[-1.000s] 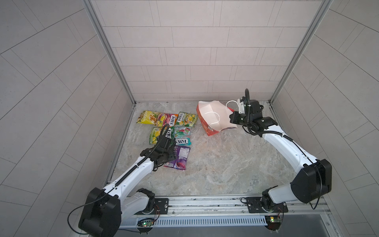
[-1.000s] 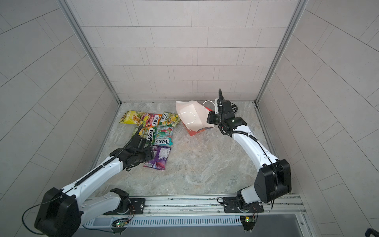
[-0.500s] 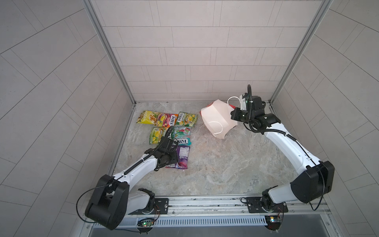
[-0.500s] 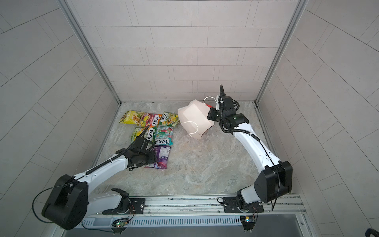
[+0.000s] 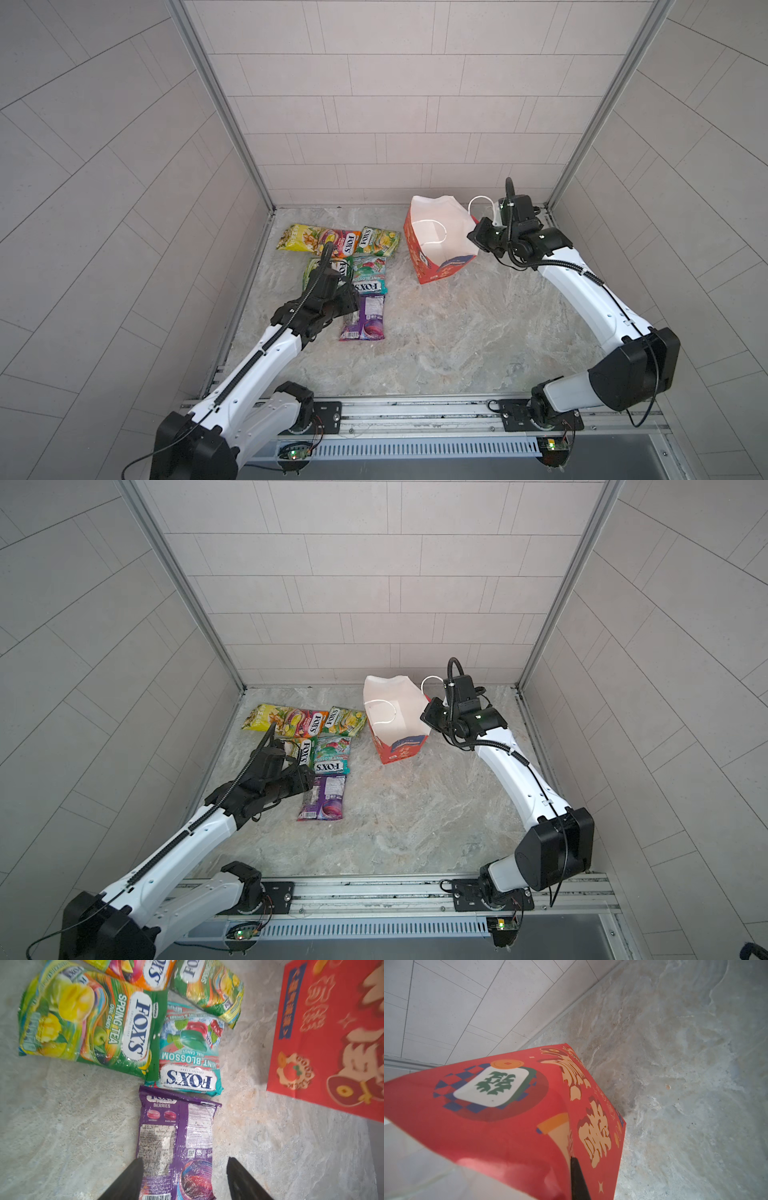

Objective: Take the snacks out of the paper bag
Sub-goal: Rotate the snack at the center of the table, then place the paper bag at the top-center of the table.

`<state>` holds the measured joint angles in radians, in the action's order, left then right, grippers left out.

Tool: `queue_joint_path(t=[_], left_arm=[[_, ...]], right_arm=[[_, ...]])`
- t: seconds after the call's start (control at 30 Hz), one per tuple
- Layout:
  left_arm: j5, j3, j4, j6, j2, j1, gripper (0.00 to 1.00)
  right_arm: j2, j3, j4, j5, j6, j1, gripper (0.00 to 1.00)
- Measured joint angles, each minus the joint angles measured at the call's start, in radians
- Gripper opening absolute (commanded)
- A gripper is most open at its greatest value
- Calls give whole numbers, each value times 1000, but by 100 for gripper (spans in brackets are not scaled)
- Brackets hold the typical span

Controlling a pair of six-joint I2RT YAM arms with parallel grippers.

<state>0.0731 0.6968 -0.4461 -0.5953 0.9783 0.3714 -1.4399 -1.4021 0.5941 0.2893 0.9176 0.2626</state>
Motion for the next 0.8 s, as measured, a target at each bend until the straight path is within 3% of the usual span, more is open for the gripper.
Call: queue_joint_path(t=[0.33,0.63,0.8], left_arm=[[-24,24,40,47,49,0,73],[-12,21,94,52,55,-4,74],[-3,20,117,55,56,-10,74]], right_arm=[[-39,-32,68,21,105,13,1],[-72,-40,60,12,168,21,35],[-72,-42,61,-3,178,22,46]])
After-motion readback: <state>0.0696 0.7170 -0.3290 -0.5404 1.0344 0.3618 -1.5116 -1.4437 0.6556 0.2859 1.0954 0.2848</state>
